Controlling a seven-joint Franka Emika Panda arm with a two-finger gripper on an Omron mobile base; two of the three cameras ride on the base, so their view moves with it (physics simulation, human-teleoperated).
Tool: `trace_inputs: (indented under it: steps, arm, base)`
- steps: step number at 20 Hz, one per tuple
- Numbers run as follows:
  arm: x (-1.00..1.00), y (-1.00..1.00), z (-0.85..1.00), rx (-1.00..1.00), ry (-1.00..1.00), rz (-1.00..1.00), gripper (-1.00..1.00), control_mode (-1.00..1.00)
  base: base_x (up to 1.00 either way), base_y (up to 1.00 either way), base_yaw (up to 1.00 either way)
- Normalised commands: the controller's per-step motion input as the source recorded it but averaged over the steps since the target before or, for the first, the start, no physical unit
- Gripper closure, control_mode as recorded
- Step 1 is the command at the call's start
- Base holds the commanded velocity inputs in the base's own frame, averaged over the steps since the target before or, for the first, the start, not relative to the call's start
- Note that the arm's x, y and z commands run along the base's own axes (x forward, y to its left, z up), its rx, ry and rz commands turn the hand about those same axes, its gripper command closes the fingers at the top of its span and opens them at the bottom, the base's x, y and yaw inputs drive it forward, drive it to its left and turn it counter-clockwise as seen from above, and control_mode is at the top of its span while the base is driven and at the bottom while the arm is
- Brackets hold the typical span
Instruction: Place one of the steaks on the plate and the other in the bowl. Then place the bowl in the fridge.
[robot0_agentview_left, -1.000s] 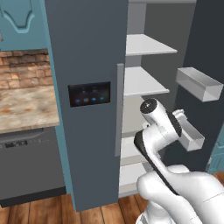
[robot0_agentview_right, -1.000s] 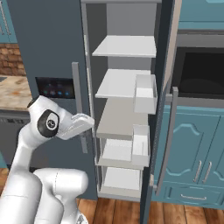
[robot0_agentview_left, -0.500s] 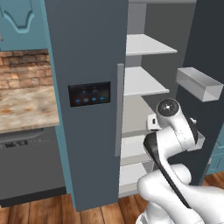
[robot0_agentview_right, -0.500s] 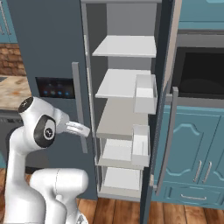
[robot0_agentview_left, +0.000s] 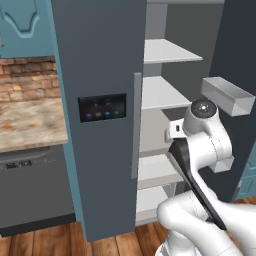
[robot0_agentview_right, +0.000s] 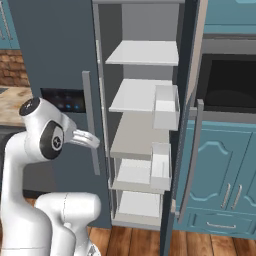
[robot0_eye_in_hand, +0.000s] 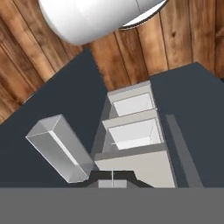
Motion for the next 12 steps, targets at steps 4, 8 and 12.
trace_inputs:
  steps: [4, 8, 12]
  arm:
    - [0.00, 0.28, 0.02, -0.01, -0.06, 0.22, 1.00, -1.00]
    - [0.00, 0.05, 0.00, 0.05, -0.10, 0.27, 1.00, -1.00]
    - [0.00, 0.02, 0.00, 0.12, -0.13, 0.24, 1.00, -1.00]
  base:
    - [0.00, 0.00, 0.00]
    - [0.00, 0.00, 0.00]
    - [0.00, 0.00, 0.00]
